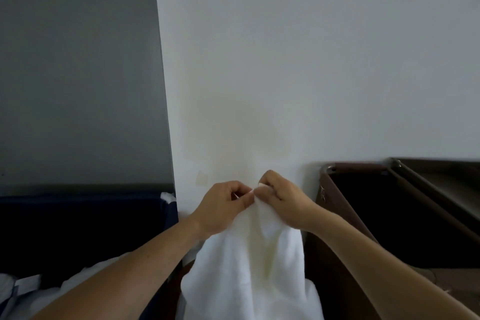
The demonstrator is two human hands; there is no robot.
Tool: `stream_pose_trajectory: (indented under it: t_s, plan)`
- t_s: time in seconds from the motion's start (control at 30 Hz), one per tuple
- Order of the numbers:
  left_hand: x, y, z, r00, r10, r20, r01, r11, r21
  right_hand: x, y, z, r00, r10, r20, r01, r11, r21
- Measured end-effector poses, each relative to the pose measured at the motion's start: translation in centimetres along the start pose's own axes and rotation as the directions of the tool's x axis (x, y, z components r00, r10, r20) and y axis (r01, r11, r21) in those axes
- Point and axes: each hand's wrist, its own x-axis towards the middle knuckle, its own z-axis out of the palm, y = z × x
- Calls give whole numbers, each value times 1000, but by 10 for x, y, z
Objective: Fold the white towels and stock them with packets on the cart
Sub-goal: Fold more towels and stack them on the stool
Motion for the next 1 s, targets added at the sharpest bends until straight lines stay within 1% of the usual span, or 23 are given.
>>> stream_pose_trajectory:
  t_s: [0.07, 0.13, 0.23, 0.3, 0.37, 0.47, 0.57, 0.7, 0.77, 0.9, 1.0]
  plan:
    - [-5, -7, -1, 999, -40, 17, 42, 992, -120, 5, -2, -13, 995, -48, -85, 48, 999, 0]
    - [-9, -12, -6, 999, -40, 31, 44, 990, -134, 12, -3, -30, 983, -61, -175, 61, 998, -5]
    - [-11, -18, -12, 1000, 21, 9, -21, 1000, 2, 24, 4, -54, 960, -56, -273, 42, 997, -57]
    - [-12, -24, -17, 998, 60, -29, -56, 992, 109, 29, 14, -68, 944, -25, -330, -3, 996, -85]
    - [-15, -31, -22, 996, 86, -28, -80, 981, 178, 33, 24, -79, 927, 24, -375, -63, 994, -91]
    - [-19, -46, -30, 997, 83, -5, -78, 962, 262, 36, 33, -86, 906, 91, -413, -129, 989, -65]
    - [-22, -67, -36, 999, -1, 42, -14, 939, 344, 37, 34, -89, 884, 123, -451, -161, 986, -48]
    - [-30, -91, -49, 990, -130, 60, 93, 902, 422, 39, 34, -93, 870, 139, -473, -181, 982, -45]
    - [-35, -99, -56, 986, -159, 52, 117, 880, 461, 38, 33, -94, 869, 148, -472, -195, 980, -52]
    - [-46, -112, -69, 987, -162, 1, 139, 851, 506, 38, 35, -94, 866, 166, -471, -221, 973, -64]
    - [-54, -122, -75, 986, -160, -35, 157, 859, 487, 38, 37, -94, 862, 189, -471, -243, 968, -57]
